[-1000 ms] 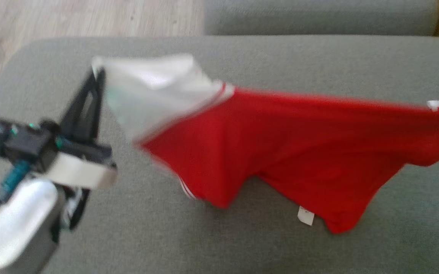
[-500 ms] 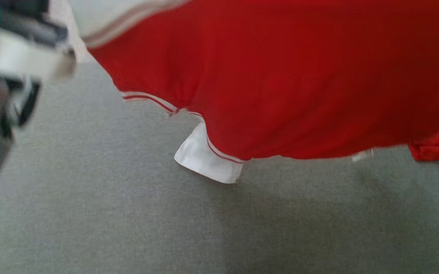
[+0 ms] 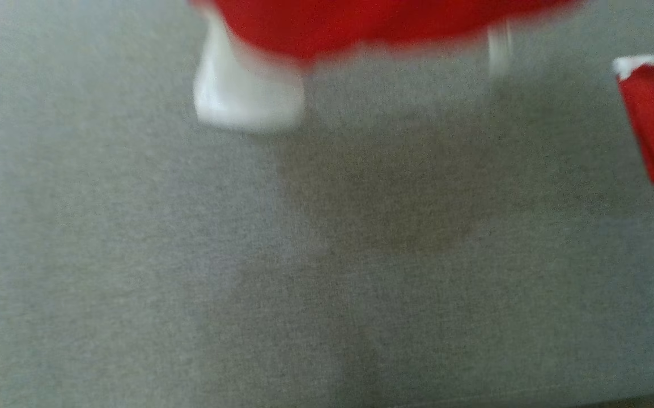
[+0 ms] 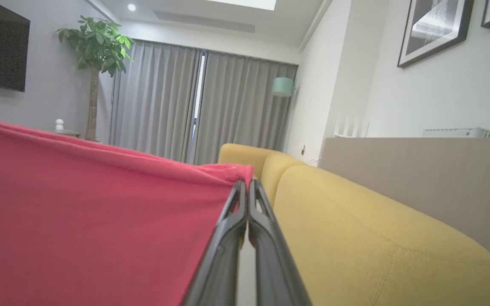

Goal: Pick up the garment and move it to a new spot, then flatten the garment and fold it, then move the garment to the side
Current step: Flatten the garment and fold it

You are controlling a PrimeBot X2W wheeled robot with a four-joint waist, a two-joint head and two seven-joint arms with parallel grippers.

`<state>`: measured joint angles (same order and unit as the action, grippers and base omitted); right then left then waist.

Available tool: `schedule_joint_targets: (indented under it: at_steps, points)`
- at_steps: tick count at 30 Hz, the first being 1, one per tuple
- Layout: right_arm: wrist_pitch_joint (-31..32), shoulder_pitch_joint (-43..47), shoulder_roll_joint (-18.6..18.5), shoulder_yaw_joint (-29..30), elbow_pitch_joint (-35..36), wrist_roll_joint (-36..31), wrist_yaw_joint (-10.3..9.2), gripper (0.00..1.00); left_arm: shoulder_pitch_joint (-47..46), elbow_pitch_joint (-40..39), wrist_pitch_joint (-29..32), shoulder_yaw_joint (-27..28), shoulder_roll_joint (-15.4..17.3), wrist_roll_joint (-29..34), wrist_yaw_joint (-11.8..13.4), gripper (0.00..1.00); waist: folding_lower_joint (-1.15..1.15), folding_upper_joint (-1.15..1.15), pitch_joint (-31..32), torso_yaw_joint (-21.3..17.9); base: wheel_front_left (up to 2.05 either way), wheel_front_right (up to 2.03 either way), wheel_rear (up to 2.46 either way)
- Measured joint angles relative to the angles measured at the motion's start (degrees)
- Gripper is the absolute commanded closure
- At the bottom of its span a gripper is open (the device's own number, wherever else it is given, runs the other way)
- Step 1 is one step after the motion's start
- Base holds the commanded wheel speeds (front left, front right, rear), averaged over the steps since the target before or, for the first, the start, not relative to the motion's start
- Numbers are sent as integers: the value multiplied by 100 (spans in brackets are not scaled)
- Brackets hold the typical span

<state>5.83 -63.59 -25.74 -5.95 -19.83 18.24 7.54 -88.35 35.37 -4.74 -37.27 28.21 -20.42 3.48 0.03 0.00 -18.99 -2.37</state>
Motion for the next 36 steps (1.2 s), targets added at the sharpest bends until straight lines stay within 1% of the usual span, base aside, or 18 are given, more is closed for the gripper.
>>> schedule_joint_targets:
  at_steps: [3, 6, 10, 12, 13, 14, 15, 16, 19, 21, 26, 28, 31, 32, 33, 36]
  points:
    - [-584, -653, 31, -63, -635, -289, 0, 100, -607, 432, -615, 31, -157, 243, 153, 100, 0, 0, -345, -29, 0, 0, 0]
    - [-1077, -1054, 21, -164, -1157, -527, 0, 100, -889, 656, -892, 48, -303, 307, 156, 100, 0, 0, -607, -17, 0, 0, 0]
    - [-1590, -1155, -18, -279, -1753, -736, 0, 100, -719, 646, -1004, 42, -401, 308, 40, 100, -1, 0, -832, 123, 0, 0, 0]
    - [-1752, -1140, -16, -330, -2043, -799, 0, 100, -440, 427, -1004, 59, -392, 278, -51, 100, -2, 0, -906, 220, 0, 0, 0]
    - [-1824, -1118, -15, -343, -2167, -842, 0, 100, -241, 224, -1005, 76, -385, 266, -54, 100, -2, 0, -941, 267, 0, 0, 0]
    - [-1871, -1089, -14, -350, -2285, -879, 0, 100, -15, 11, -1005, 78, -370, 268, -66, 100, -2, 0, -970, 316, 0, 0, 0]
    - [-1951, -975, -12, -336, -2517, -901, 0, 100, 545, -407, -1005, 111, -331, 269, -60, 100, -2, 0, -1007, 414, 0, 0, 0]
    - [-1978, -863, -7, -315, -2609, -910, 0, 100, 870, -627, -1005, 145, -298, 277, -24, 100, -1, 0, -1009, 458, 0, 0, 0]
    - [-2015, -340, 65, -234, -2820, -917, 0, 100, 1985, -1318, -1005, 231, -64, 283, 149, 100, -1, 0, -914, 529, 0, 0, 0]
    - [-2022, 83, 131, -133, -2840, -913, 0, 100, 2769, -1841, -1005, 285, 99, 285, 291, 100, -3, 0, -786, 548, 0, 0, 0]
    - [-2026, 1280, 188, 193, -2349, -791, 0, 100, 4792, -3014, -1004, 455, 459, 279, 709, 100, -5, 0, -352, 560, 0, 0, 0]
    - [-2030, 1806, 219, 271, -2128, -720, 0, 100, 5623, -3308, -1005, 481, 616, 263, 880, 100, -5, 0, -164, 555, 0, 0, 0]
    - [-2030, 2616, 293, 346, -1806, -635, 0, 100, 6756, -3627, -1004, 475, 730, 169, 1088, 100, -5, 1, 115, 548, 0, 0, 0]
    - [-2030, 2871, 316, 381, -1697, -623, 0, 100, 7056, -3715, -1004, 439, 744, 144, 1133, 100, -5, 1, 202, 548, 0, 0, 0]
    - [-2030, 2871, 316, 381, -1697, -623, 0, 100, 7056, -3715, -1004, 439, 744, 144, 1133, 100, -5, 1, 202, 548, 0, 0, 0]
    - [-2030, 3588, 328, 489, -1405, -603, 0, 100, 7772, -3928, -1000, 332, 746, -14, 1269, 100, -5, 1, 439, 555, 0, 0, 0]
